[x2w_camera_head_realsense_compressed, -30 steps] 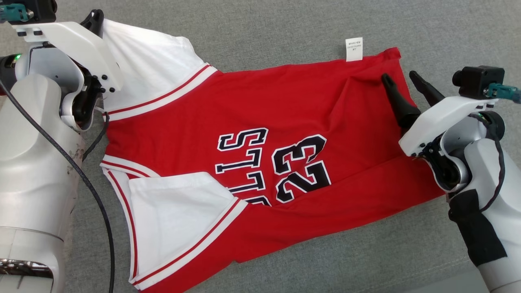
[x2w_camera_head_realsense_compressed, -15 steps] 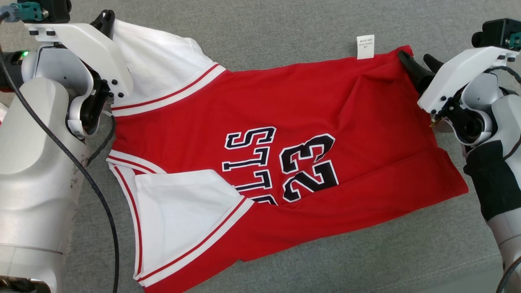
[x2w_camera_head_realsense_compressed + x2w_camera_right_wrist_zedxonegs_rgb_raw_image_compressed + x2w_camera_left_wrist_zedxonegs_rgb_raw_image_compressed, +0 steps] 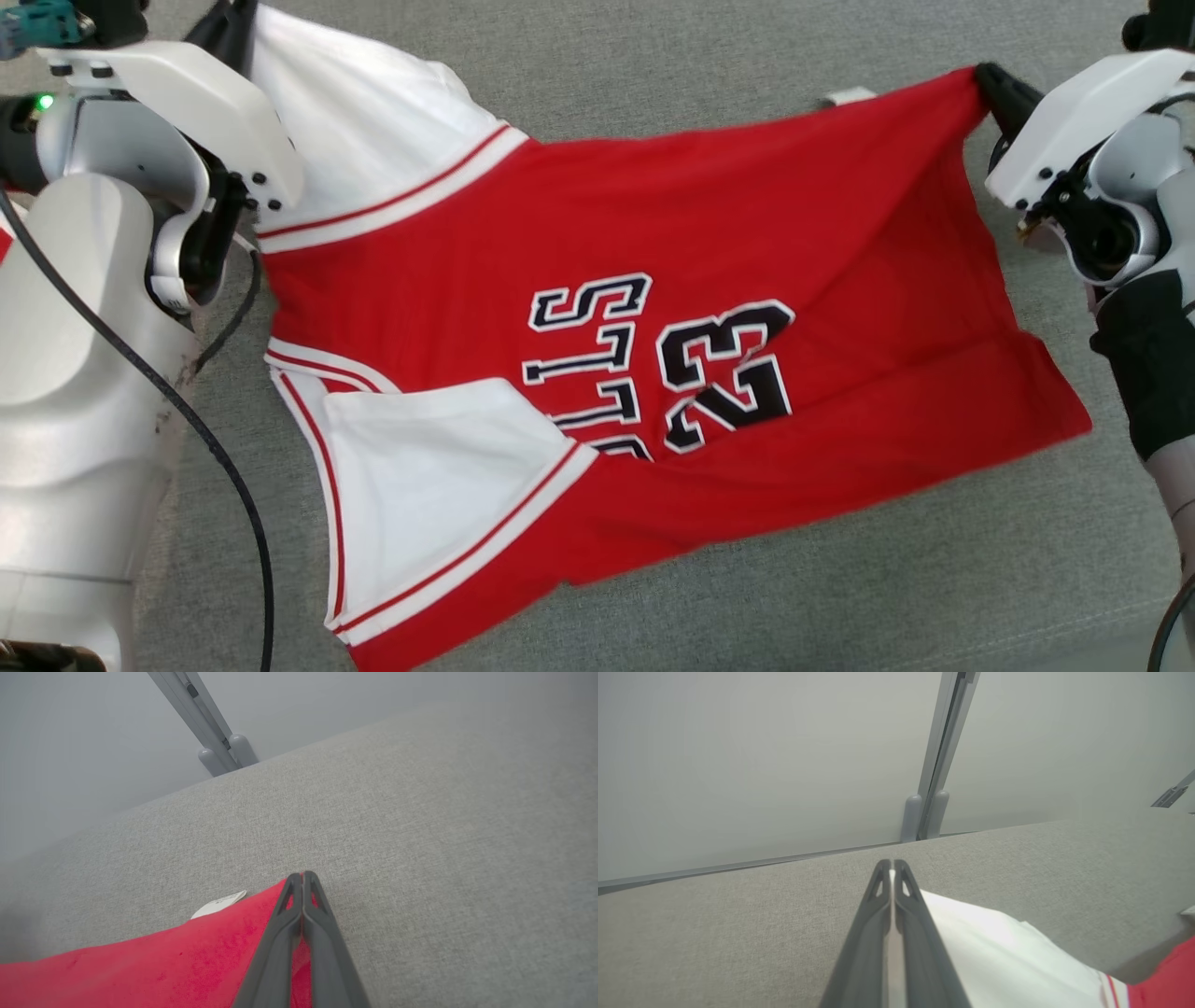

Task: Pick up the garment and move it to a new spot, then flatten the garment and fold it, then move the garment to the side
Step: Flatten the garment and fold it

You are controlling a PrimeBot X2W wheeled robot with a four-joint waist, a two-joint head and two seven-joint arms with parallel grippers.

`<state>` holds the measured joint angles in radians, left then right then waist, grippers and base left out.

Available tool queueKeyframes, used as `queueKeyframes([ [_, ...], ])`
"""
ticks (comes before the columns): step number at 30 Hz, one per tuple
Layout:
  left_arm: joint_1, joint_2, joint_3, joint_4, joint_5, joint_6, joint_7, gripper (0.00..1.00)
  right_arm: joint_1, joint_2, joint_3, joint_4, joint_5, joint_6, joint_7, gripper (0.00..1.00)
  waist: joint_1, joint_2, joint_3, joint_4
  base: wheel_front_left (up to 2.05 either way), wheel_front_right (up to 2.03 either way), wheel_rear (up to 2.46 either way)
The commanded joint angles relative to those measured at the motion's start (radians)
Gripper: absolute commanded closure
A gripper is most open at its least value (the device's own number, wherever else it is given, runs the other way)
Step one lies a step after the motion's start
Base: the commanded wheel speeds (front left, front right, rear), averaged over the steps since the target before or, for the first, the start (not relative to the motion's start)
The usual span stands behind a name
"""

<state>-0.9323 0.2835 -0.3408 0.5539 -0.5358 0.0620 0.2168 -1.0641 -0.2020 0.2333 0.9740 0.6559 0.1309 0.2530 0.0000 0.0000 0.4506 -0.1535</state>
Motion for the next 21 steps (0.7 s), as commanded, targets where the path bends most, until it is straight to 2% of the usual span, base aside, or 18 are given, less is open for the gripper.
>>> queueKeyframes([
  [1, -0.029, 0.014, 0.011, -0.008, 0.011, -0.005, -0.035, 1.00, -0.020, -0.013, 0.007, -0.002, -0.003, 0.000, -0.029, 1.00, 0.0000, 0.0000, 0.003, 0.005, 0.00, 0.00, 0.00],
  [9, -0.120, 0.002, 0.004, 0.024, 0.035, -0.039, -0.178, 1.00, -0.101, -0.062, 0.014, 0.019, 0.050, 0.000, -0.156, 1.00, 0.0000, 0.0000, 0.015, 0.041, 0.00, 0.00, 0.00],
  [15, -0.070, -0.021, 0.001, 0.025, -0.003, -0.069, -0.188, 1.00, -0.051, -0.092, 0.079, -0.018, 0.124, 0.000, -0.128, 1.00, 0.0000, 0.0000, -0.005, 0.062, 0.00, 0.00, 0.00],
  [21, 0.055, -0.019, 0.011, -0.065, -0.049, -0.066, -0.178, 1.00, 0.038, -0.151, 0.134, -0.094, 0.206, 0.000, -0.092, 1.00, 0.0000, 0.0000, -0.034, 0.075, 0.00, 0.00, 0.00],
])
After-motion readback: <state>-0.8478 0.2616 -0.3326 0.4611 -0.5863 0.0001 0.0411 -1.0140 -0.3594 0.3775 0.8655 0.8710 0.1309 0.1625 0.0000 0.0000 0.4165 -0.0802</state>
